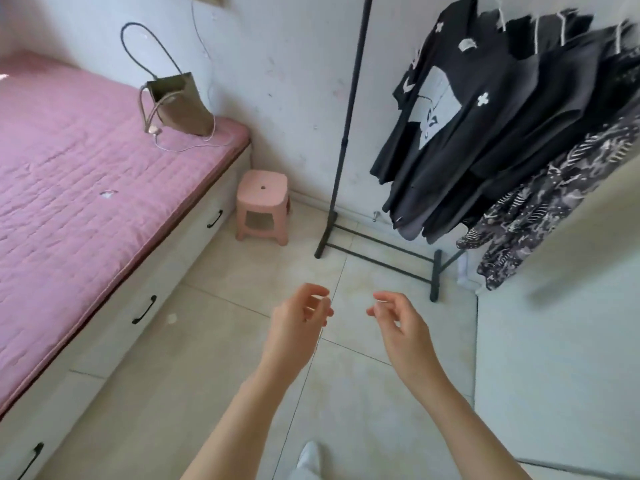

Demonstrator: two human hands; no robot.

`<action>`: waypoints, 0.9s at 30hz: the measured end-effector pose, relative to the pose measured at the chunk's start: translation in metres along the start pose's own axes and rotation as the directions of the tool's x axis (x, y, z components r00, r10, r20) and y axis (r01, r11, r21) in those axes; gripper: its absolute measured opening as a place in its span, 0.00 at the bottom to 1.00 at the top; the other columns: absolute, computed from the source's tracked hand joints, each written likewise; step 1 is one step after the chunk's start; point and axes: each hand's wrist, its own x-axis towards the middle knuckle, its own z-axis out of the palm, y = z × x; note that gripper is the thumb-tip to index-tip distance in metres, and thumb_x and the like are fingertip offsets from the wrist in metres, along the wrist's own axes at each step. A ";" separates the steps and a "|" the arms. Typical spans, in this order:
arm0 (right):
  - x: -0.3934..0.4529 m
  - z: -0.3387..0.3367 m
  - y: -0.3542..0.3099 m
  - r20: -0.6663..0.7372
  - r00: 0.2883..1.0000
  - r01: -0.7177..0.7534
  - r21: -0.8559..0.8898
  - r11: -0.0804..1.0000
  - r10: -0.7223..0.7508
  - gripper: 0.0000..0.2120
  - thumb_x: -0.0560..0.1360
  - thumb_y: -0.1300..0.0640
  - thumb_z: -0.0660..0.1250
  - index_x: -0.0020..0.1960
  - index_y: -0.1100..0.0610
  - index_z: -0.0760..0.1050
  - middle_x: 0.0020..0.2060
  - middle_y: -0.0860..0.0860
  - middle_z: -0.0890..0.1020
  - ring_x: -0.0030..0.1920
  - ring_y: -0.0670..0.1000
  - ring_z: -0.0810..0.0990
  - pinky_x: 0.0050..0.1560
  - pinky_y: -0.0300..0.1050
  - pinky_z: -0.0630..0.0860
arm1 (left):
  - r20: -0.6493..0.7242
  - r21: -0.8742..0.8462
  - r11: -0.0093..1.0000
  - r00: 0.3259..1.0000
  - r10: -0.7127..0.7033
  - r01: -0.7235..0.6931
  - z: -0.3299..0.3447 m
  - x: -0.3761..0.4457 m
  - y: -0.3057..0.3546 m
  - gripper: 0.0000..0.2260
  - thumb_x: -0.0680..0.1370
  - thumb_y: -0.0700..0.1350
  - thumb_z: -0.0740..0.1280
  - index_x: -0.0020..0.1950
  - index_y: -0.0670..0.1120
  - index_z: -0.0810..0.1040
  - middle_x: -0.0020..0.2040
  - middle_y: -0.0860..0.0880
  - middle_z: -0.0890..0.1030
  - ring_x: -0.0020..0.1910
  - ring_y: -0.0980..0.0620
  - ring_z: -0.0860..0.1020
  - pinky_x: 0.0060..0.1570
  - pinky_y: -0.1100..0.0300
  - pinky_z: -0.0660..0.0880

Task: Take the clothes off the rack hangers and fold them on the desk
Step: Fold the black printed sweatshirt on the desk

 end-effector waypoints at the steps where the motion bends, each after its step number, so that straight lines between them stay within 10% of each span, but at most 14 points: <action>1: 0.014 -0.022 0.006 -0.038 0.999 -0.005 0.003 1.000 0.005 0.07 0.80 0.53 0.61 0.57 0.51 0.74 0.46 0.46 0.82 0.48 0.34 0.76 0.44 0.25 0.69 | 0.035 0.016 1.000 0.999 0.016 -0.016 0.025 0.014 0.011 0.08 0.79 0.42 0.65 0.46 0.55 0.77 0.37 0.54 0.83 0.34 0.60 0.80 0.40 0.66 0.76; 11: 0.138 -0.117 -0.004 -0.224 0.974 0.002 0.101 0.995 0.020 0.06 0.80 0.52 0.60 0.53 0.51 0.74 0.45 0.47 0.82 0.51 0.49 0.80 0.56 0.49 0.76 | 0.226 0.231 0.961 0.969 0.097 -0.150 0.116 0.113 0.075 0.05 0.77 0.47 0.65 0.52 0.55 0.76 0.42 0.54 0.82 0.37 0.56 0.80 0.43 0.56 0.78; 27: 0.363 -0.223 -0.102 -0.412 0.908 0.020 0.204 0.979 0.068 0.05 0.80 0.53 0.61 0.51 0.48 0.75 0.48 0.47 0.82 0.52 0.47 0.80 0.60 0.54 0.76 | 0.405 0.170 0.923 0.879 0.253 -0.344 0.185 0.342 0.216 0.11 0.79 0.47 0.64 0.62 0.54 0.74 0.55 0.55 0.77 0.55 0.56 0.76 0.41 0.64 0.73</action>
